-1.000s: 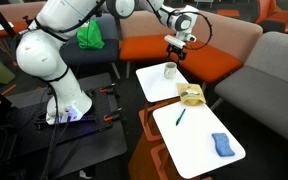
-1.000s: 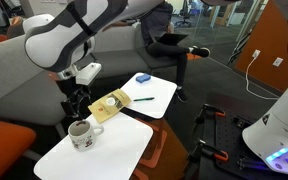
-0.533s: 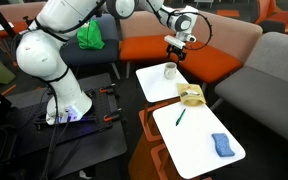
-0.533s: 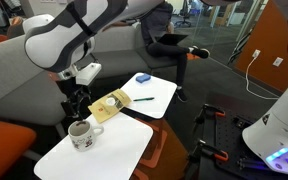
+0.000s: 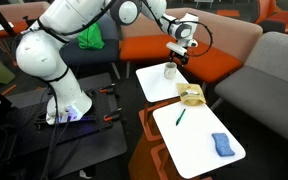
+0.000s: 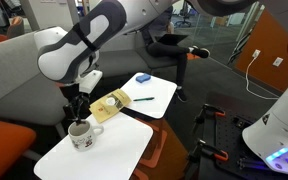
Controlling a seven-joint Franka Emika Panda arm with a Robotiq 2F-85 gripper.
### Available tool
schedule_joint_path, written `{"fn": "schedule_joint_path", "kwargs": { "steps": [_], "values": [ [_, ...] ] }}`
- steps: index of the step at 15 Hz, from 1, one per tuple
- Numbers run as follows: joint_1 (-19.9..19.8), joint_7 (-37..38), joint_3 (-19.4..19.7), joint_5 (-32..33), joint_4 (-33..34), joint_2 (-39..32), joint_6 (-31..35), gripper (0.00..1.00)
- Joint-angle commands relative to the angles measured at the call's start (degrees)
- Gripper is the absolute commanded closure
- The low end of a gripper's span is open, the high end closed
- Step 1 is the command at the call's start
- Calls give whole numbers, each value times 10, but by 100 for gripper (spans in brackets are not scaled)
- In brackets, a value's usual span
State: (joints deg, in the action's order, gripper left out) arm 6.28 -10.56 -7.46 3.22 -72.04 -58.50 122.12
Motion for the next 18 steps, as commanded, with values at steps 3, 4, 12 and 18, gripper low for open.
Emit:
{"fn": "schedule_joint_path", "kwargs": {
  "steps": [3, 4, 12, 18],
  "values": [
    [-3, -45, -8, -4, 54, -34, -26, 0],
    [-3, -50, -9, -4, 63, -41, -26, 0],
    [-29, -119, -34, -34, 153, -119, -48, 21],
    [-21, -142, -35, -32, 230, -158, -122, 65]
  ]
}}
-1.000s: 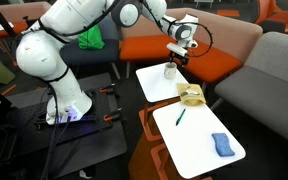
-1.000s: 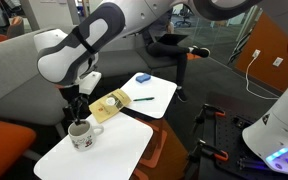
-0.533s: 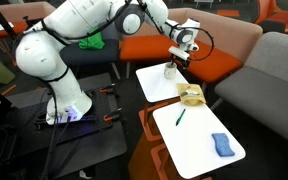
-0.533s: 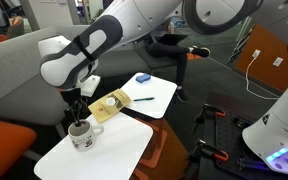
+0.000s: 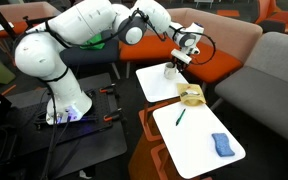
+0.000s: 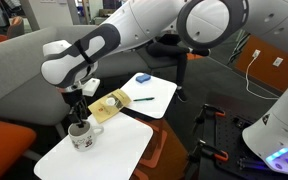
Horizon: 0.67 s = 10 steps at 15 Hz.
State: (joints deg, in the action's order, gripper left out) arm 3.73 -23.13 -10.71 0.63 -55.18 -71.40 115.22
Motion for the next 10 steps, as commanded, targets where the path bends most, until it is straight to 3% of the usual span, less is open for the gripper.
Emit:
{"fn": "schedule_joint_path", "kwargs": {
  "steps": [1, 5, 10],
  "values": [
    [6, -17, -1, -6, 73, -34, -64, 73],
    [15, -22, 3, -2, 121, -57, -98, 99],
    [13, -18, 0, 3, 149, -72, -114, 98]
  ]
}}
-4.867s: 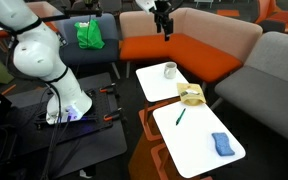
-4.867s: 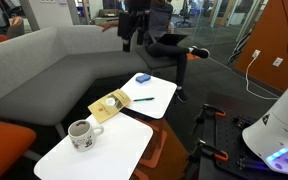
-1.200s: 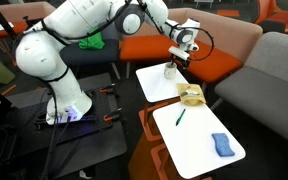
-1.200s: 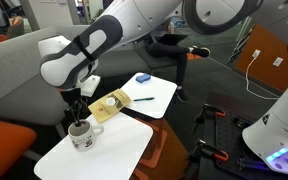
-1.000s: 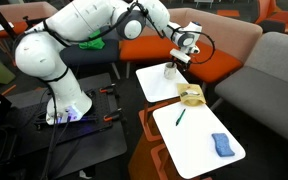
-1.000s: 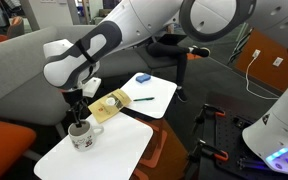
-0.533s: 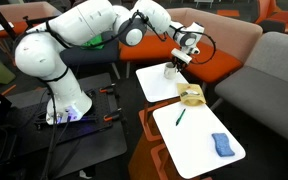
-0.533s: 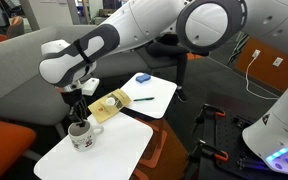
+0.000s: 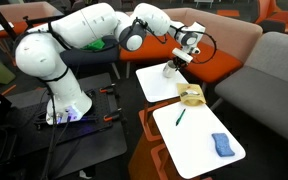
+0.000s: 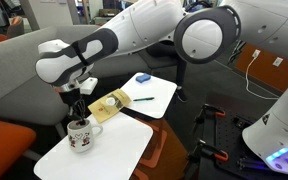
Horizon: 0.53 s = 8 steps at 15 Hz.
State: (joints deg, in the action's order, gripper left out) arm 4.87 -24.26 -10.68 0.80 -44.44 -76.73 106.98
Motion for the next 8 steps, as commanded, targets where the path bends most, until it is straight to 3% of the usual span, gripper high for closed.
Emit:
{"fn": "schedule_joint_path", "kwargs": {
  "steps": [1, 8],
  "values": [
    [4, 5, 5, 4, 41, -17, -26, 98],
    [22, 150, 59, 30, 20, 17, 38, 98]
  ]
}}
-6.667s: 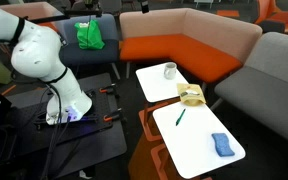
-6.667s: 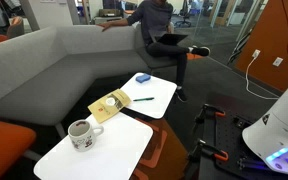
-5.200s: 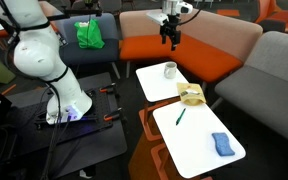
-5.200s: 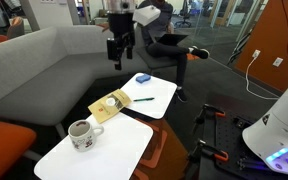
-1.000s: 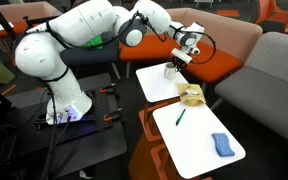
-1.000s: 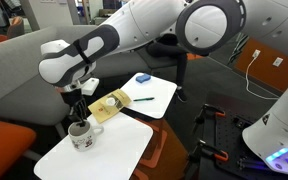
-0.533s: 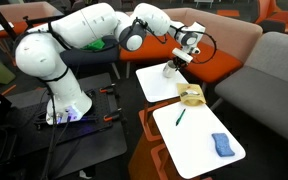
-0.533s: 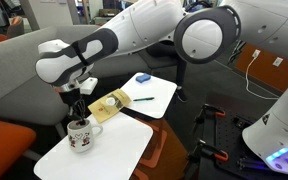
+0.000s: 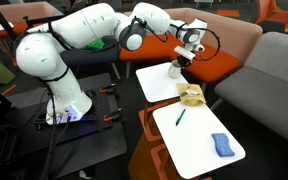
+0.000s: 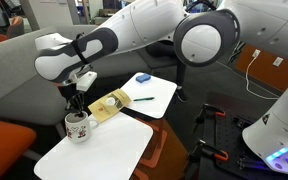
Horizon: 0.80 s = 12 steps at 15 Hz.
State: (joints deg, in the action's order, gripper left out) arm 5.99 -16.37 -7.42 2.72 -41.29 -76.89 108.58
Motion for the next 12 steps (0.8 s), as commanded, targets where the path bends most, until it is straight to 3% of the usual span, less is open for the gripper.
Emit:
{"fn": "schedule_joint_path", "kwargs": {
  "steps": [1, 9, 12],
  "values": [
    [10, 100, 34, 11, -16, 24, 32, 98],
    [-31, 258, 50, -9, -69, 64, 98, 98],
    [-26, 306, 52, -5, -137, 117, 95, 98]
  ]
}}
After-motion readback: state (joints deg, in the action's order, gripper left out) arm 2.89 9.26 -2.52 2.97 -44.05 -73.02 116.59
